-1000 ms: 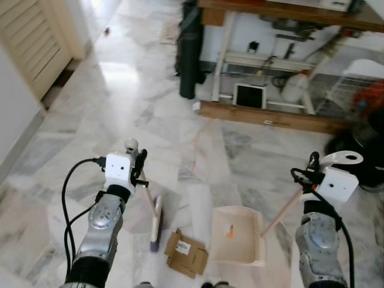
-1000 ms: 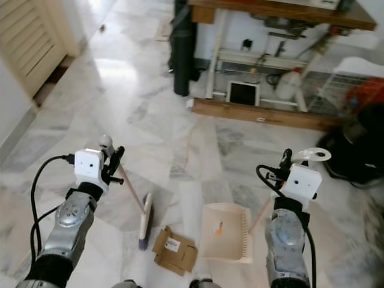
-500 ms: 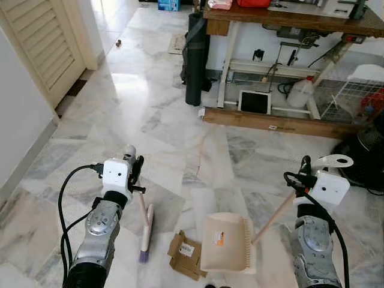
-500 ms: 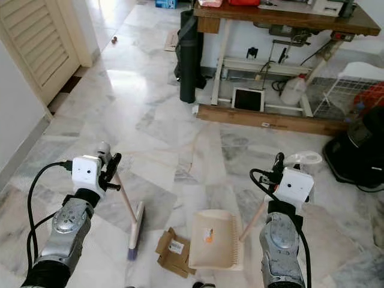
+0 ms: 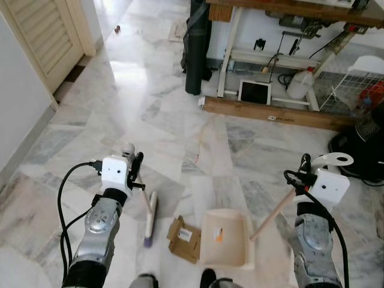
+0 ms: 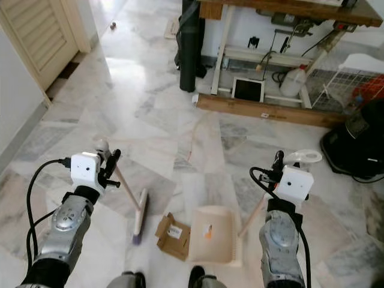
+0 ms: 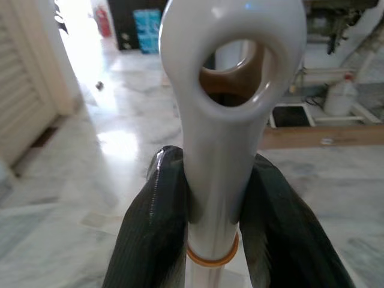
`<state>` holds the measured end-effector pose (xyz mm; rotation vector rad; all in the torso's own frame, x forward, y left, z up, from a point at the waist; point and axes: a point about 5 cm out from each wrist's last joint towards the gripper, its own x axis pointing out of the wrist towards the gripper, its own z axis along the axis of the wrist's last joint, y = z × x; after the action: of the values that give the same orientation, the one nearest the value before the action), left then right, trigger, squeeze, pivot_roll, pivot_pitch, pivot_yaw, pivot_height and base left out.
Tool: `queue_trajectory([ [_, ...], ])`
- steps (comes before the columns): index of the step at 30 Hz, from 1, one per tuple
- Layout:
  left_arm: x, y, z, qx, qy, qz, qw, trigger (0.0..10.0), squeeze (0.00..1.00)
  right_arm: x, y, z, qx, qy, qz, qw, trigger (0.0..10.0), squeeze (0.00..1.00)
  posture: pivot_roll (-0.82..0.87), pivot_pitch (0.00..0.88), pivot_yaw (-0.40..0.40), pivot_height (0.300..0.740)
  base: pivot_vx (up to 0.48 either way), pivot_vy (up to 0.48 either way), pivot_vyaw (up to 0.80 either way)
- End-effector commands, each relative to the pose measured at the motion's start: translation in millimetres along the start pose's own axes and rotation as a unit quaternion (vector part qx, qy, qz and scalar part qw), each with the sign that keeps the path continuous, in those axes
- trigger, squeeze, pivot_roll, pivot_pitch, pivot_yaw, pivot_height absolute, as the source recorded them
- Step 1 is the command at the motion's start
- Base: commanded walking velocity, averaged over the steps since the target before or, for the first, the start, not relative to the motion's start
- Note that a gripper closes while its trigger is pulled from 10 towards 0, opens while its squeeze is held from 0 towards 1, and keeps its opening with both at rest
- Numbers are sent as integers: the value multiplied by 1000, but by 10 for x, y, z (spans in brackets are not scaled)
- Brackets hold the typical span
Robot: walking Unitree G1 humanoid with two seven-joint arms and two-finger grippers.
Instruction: Sweep floor
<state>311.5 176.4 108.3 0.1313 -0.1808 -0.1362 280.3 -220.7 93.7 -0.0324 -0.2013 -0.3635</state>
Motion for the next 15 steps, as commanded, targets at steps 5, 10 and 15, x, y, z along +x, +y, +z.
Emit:
queue_trajectory([
  [5,-31,22,-26,-3,4,10,1000,10000,0,37,-29,58,1,-13,-4,1000,10000,0,139,151,-65,740,-377,0,0],
  [10,-33,23,-38,-1,9,10,1000,10000,0,40,-29,59,0,-13,-3,1000,10000,0,140,150,-67,740,0,0,0],
  [15,-35,30,-49,-1,12,10,1000,10000,0,49,-26,61,0,-14,-3,1000,10000,0,141,149,-69,740,0,0,0],
])
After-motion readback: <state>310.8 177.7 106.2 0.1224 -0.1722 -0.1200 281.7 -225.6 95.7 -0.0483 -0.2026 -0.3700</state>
